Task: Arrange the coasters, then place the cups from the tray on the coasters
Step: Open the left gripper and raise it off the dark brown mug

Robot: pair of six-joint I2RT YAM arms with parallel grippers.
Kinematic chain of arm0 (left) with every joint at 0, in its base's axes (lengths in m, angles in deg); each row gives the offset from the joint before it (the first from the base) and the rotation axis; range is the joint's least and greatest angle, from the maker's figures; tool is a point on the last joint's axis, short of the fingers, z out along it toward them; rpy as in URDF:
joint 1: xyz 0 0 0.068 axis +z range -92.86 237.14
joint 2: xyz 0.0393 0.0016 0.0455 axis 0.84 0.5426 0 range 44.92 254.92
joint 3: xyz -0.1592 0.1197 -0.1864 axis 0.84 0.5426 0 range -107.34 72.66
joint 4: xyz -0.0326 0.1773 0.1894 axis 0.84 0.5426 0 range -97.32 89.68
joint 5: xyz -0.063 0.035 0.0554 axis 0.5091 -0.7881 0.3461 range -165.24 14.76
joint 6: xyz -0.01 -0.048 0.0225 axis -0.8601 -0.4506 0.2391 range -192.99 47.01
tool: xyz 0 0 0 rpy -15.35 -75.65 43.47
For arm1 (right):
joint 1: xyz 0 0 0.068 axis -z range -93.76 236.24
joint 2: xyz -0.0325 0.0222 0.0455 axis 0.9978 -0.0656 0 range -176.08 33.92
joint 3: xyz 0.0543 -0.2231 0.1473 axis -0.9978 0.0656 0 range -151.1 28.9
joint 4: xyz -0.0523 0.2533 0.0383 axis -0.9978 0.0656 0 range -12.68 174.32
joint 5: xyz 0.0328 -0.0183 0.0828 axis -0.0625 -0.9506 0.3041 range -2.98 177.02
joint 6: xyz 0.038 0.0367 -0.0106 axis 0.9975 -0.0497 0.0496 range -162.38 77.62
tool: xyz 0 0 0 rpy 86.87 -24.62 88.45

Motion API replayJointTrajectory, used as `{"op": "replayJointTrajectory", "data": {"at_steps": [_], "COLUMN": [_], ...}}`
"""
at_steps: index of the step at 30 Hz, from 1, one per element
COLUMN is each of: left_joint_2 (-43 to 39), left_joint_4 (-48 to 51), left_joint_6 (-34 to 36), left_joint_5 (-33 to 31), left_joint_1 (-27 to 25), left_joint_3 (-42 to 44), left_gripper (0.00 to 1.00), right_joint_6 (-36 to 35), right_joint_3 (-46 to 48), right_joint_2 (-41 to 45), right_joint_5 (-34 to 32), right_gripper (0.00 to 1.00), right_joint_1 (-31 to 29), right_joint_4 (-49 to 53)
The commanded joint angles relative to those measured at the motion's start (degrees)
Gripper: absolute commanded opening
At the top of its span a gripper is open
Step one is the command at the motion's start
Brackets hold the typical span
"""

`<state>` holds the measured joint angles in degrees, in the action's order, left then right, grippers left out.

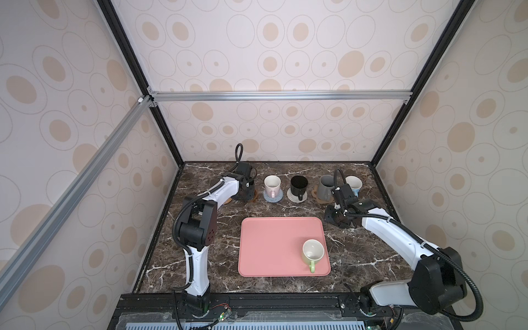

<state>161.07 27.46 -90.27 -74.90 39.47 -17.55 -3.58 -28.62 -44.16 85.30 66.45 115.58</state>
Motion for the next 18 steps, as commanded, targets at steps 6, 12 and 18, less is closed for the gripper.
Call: {"op": "replayJointTrajectory", "data": {"at_steps": [6, 12, 18], "left_joint_2": [-4.05, -7.72, -12.92], "left_joint_4": [-0.07, 0.0, 2.0], "left_joint_6": [-1.56, -2.07, -2.76], "left_joint_5": [0.18, 0.31, -0.03], "left_joint_1": [-0.46, -0.61, -1.29], "left_joint_3": [1.77, 4.23, 5.89], "left_gripper": [0.38, 0.51, 0.55], "right_joint_6": [0.88, 0.75, 0.26], "right_joint_3": [0.67, 0.73, 0.24], "right_joint_2": [0.84, 1.0, 0.84], "right_joint_5": [-0.75, -0.92, -1.53], "right_gripper": [0.44, 0.44, 0.44], "right_joint_1": [0.36, 0.29, 0.36], "right_joint_4": [0.73, 0.69, 0.86]}}
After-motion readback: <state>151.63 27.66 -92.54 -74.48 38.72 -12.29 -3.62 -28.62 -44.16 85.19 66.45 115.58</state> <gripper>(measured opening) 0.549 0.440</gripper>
